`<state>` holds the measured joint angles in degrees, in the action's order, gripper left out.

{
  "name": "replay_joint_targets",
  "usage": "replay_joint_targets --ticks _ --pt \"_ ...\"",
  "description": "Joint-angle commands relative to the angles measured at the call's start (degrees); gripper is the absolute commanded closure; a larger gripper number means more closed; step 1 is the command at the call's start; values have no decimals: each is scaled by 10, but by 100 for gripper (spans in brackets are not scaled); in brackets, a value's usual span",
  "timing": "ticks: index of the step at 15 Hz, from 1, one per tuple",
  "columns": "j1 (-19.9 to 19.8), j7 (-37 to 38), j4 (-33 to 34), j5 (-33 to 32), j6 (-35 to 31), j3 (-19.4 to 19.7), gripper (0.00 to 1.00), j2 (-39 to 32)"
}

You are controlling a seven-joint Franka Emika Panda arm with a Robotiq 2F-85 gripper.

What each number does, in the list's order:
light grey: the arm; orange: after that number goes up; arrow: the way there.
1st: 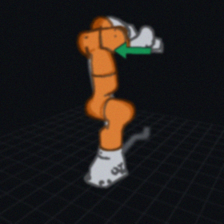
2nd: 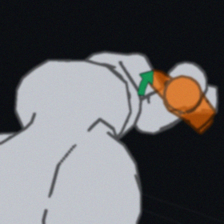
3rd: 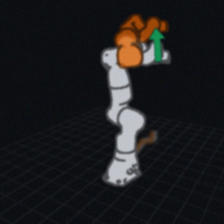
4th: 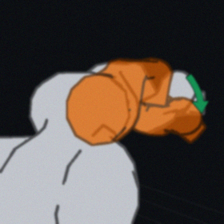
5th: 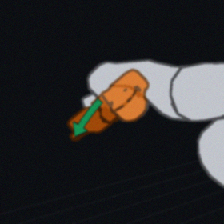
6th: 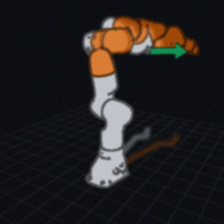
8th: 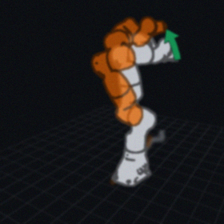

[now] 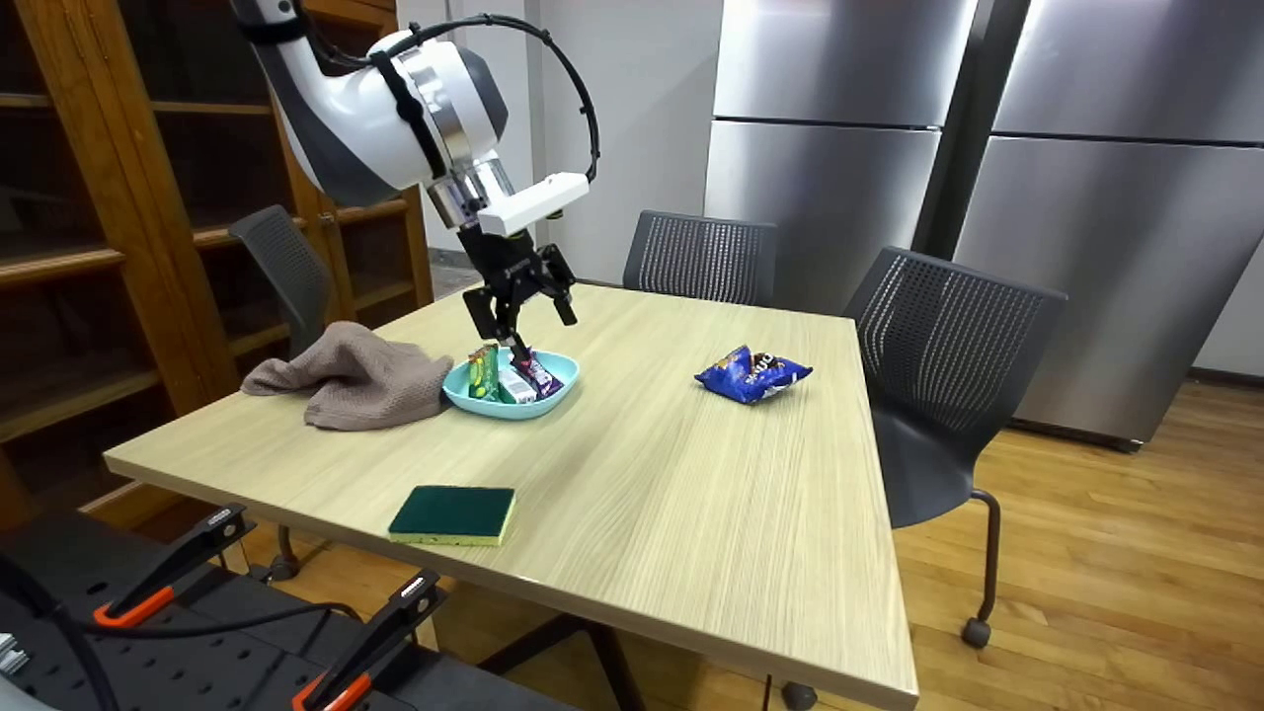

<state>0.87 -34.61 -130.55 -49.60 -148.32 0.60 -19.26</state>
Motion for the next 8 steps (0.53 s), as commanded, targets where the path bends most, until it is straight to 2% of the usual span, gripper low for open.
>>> replay_joint_targets --ticks 1,4,8 --pt "-8 0 1 -2 3 -8 0 0" --pt "-4 6 2 -16 -3 -6 0 2" --pt "-4 -42 11 -16 -52 -28 0 -3"
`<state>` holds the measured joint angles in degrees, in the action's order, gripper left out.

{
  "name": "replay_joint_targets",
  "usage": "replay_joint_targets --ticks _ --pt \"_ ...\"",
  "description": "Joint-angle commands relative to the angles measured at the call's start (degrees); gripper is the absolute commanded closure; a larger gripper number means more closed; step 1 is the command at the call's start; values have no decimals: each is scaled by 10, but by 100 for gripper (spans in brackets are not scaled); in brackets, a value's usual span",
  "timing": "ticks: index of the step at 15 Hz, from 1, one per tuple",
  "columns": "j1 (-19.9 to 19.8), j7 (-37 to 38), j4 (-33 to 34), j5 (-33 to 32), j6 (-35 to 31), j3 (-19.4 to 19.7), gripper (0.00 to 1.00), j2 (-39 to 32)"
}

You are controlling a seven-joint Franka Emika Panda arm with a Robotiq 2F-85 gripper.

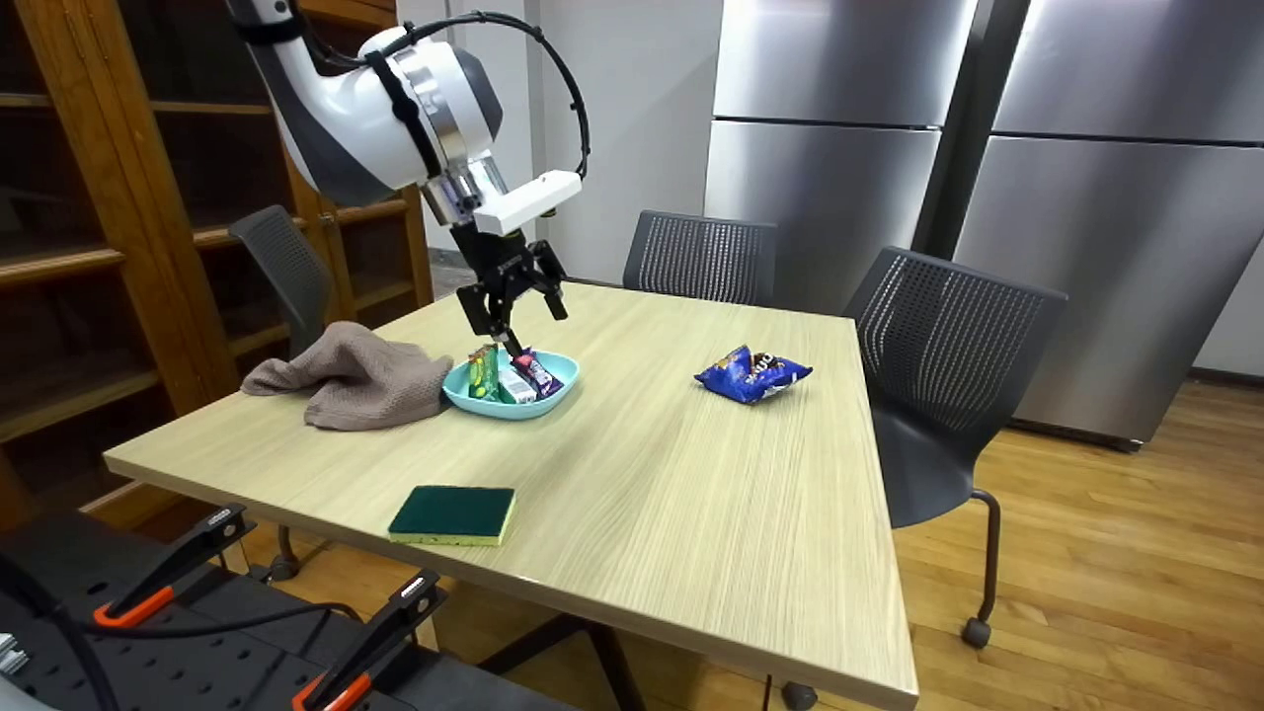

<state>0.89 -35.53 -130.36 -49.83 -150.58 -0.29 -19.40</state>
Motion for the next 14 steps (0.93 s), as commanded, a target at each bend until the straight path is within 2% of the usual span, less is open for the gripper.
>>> replay_joint_targets --ticks 1,5,9,13,14 --pt "2 -45 15 -19 -37 -25 0 -7" --pt "6 -124 41 -9 -74 -58 0 -41" --pt "-9 -227 79 16 -137 -93 0 -99" --pt "-28 -316 103 50 -150 -136 0 -145" --pt "-21 -337 101 66 -152 -137 0 -147"
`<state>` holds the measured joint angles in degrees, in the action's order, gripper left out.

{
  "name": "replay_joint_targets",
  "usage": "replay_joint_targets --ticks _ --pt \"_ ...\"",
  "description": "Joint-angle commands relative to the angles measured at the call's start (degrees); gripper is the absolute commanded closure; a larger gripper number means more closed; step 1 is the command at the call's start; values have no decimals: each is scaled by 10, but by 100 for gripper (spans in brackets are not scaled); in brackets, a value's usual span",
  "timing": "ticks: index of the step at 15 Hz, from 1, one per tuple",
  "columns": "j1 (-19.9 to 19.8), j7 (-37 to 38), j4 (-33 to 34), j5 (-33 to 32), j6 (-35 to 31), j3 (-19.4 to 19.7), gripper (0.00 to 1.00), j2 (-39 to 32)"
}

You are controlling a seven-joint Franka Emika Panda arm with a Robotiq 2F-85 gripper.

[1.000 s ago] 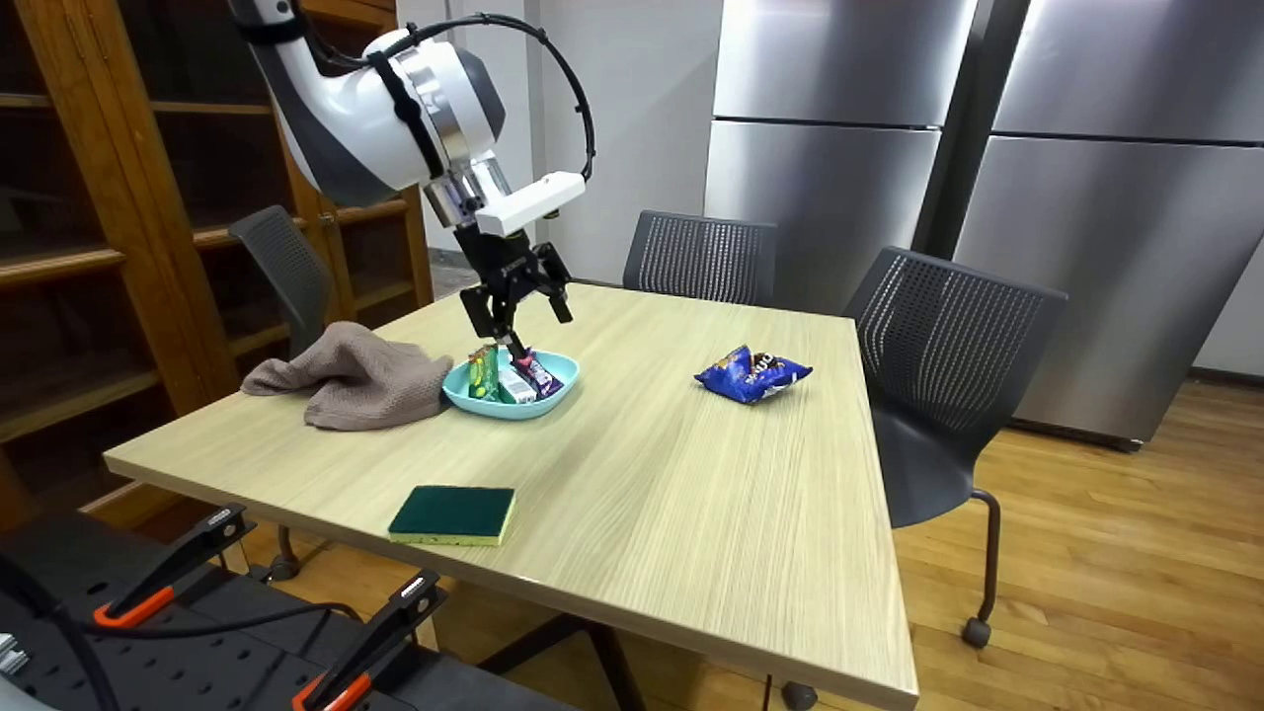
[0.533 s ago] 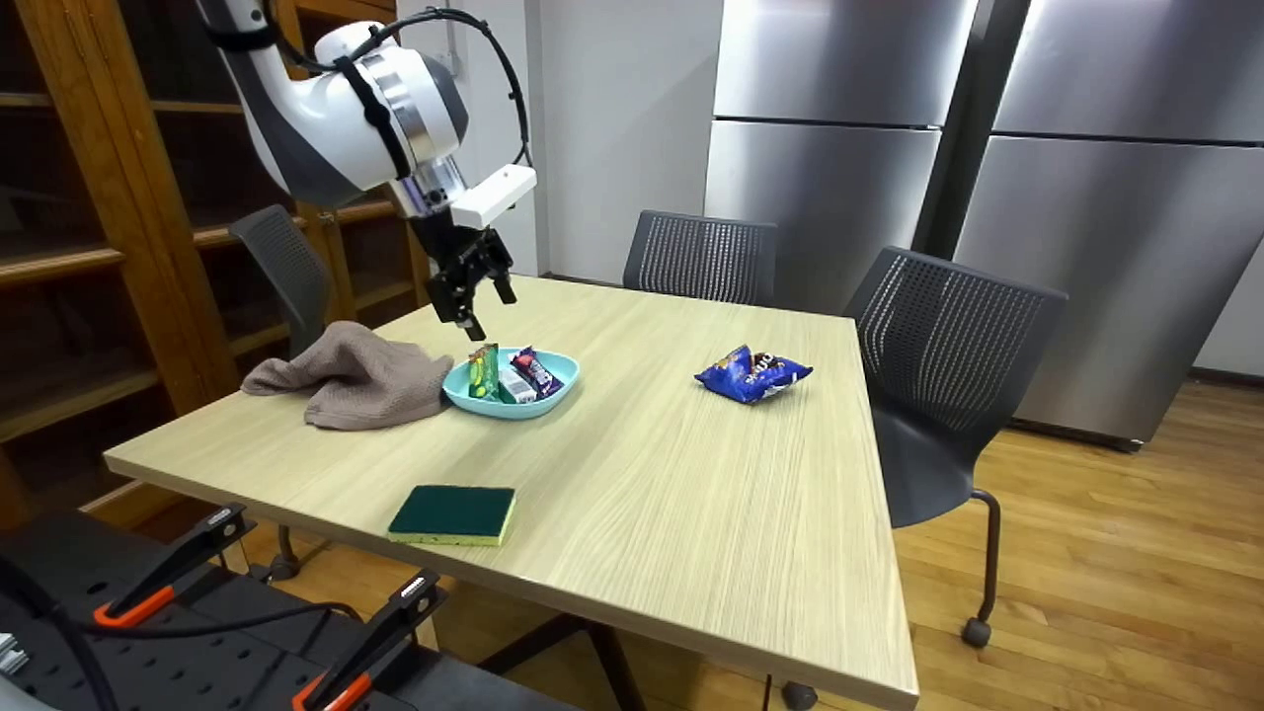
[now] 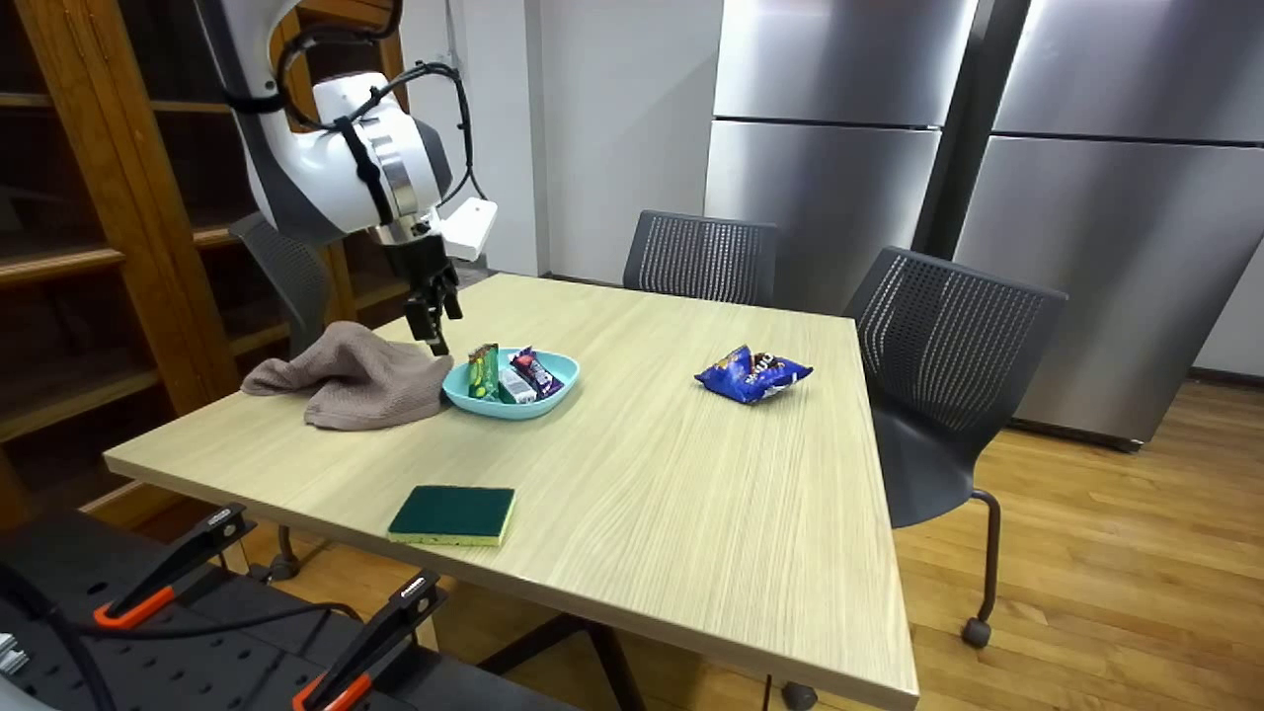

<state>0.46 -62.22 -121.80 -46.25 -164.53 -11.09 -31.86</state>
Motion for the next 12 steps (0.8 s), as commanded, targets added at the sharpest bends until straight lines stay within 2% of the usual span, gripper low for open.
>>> replay_joint_targets --ticks 1,5,9,12 --pt "-23 -91 10 43 -15 -39 0 -24" --pt "-37 -163 -10 101 -14 -69 0 -14" --pt "-20 -190 -2 143 3 -49 0 -21" --pt "-21 -207 -2 167 3 -44 0 -24"
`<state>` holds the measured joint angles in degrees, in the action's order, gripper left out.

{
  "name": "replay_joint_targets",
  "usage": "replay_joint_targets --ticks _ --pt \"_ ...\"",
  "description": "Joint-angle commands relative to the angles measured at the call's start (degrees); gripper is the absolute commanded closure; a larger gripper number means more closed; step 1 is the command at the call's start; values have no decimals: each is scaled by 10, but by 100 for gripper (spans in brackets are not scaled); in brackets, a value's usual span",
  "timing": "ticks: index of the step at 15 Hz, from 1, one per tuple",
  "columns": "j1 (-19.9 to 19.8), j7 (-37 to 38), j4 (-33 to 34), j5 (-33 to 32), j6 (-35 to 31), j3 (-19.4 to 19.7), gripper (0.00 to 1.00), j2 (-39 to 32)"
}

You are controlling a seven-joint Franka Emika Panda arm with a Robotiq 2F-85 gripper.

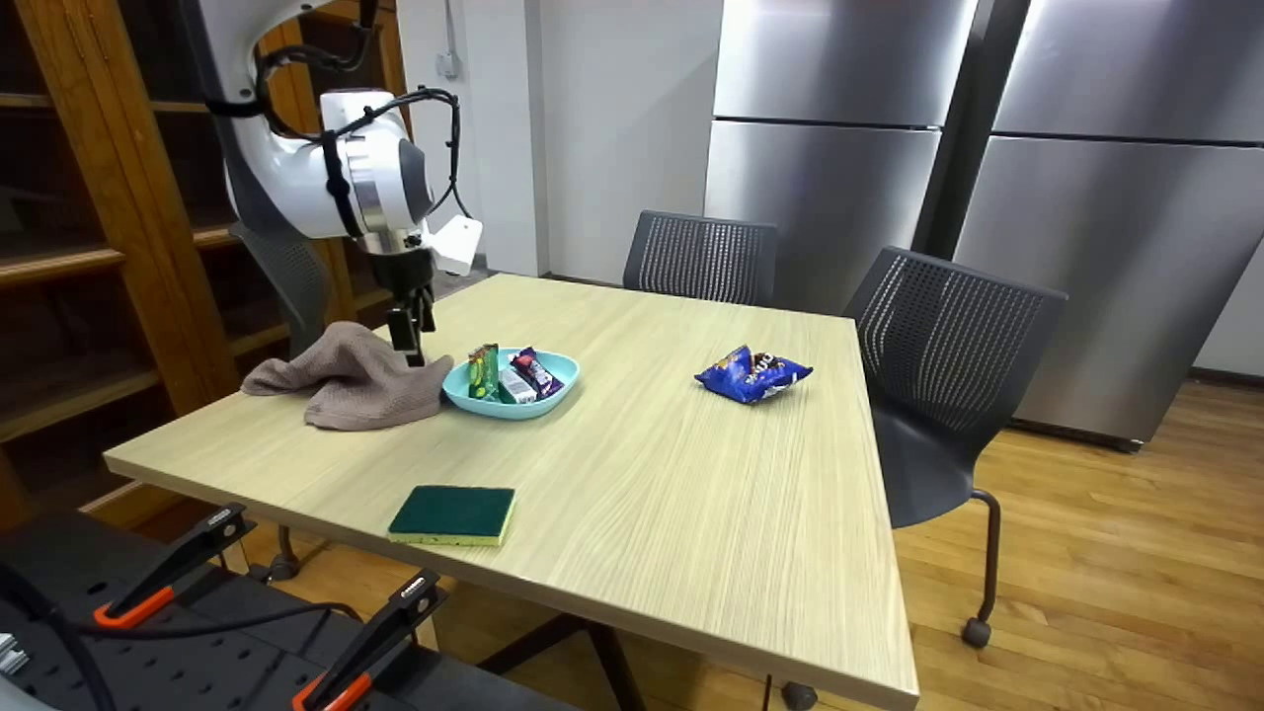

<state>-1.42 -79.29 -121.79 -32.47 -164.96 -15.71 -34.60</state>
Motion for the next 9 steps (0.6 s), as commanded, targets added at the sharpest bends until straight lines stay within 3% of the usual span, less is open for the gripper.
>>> replay_joint_targets --ticks 1,9 --pt "1 -38 -1 35 7 8 0 2" --pt "6 -54 1 60 23 21 0 -11"
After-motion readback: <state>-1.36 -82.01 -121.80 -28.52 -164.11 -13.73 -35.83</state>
